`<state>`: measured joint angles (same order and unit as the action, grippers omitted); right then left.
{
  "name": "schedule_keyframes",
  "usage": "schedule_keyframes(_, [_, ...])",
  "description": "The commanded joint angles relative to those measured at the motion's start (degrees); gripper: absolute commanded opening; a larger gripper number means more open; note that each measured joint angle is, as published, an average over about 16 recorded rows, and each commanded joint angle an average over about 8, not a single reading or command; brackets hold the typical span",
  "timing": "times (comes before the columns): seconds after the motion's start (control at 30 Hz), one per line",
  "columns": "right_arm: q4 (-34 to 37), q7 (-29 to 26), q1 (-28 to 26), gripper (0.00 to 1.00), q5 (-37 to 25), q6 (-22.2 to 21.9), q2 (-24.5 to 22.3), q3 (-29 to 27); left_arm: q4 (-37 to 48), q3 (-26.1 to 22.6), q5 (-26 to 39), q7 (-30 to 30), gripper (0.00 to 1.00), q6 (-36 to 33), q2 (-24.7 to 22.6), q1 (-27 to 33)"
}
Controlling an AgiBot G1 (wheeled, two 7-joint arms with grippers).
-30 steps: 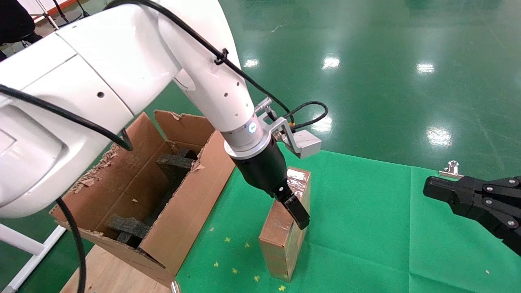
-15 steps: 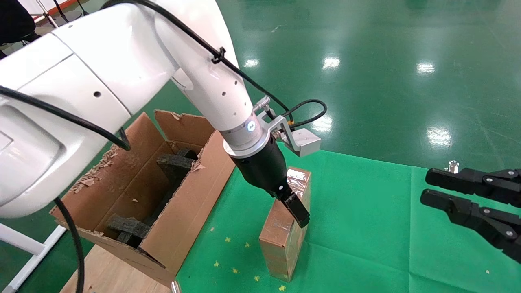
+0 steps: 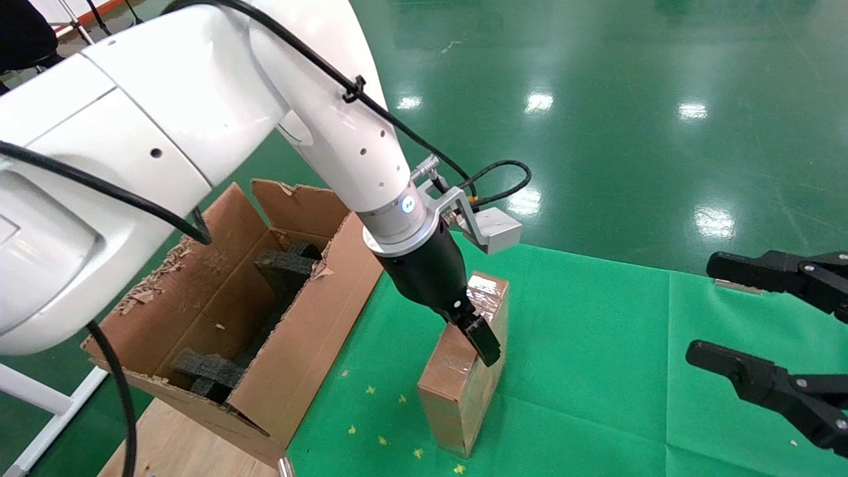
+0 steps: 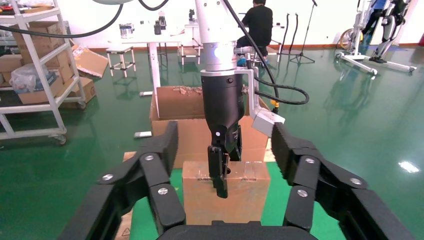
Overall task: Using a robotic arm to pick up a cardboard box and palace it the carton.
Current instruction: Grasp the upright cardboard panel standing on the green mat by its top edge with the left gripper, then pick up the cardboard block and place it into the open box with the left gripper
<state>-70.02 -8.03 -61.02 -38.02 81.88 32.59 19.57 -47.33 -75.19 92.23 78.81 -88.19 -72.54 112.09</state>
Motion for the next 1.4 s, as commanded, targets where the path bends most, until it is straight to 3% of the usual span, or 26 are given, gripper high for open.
schedule_keyframes(0.03, [0.0, 0.0, 0.0, 1.00, 0.0, 0.0, 0.0, 0.0, 0.0, 0.0, 0.0, 0.0, 0.00, 0.0, 0.0, 0.0])
schedule_keyframes(0.43, [0.0, 0.0, 0.0, 1.00, 0.0, 0.0, 0.0, 0.0, -1.4, 0.4, -0.2, -1.7, 0.00, 0.2, 2.6, 0.9])
schedule_keyframes(0.97, [0.0, 0.0, 0.0, 1.00, 0.0, 0.0, 0.0, 0.0, -10.3, 7.5, 0.8, -8.0, 0.00, 2.8, 23.6, 14.4])
schedule_keyframes(1.2, [0.0, 0.0, 0.0, 1.00, 0.0, 0.0, 0.0, 0.0, -6.2, 6.0, 7.9, -12.8, 0.00, 1.0, 30.0, 19.1])
schedule_keyframes(1.4, [0.0, 0.0, 0.0, 1.00, 0.0, 0.0, 0.0, 0.0, 2.8, 4.3, 10.1, -19.0, 0.00, 1.2, 33.0, 17.3])
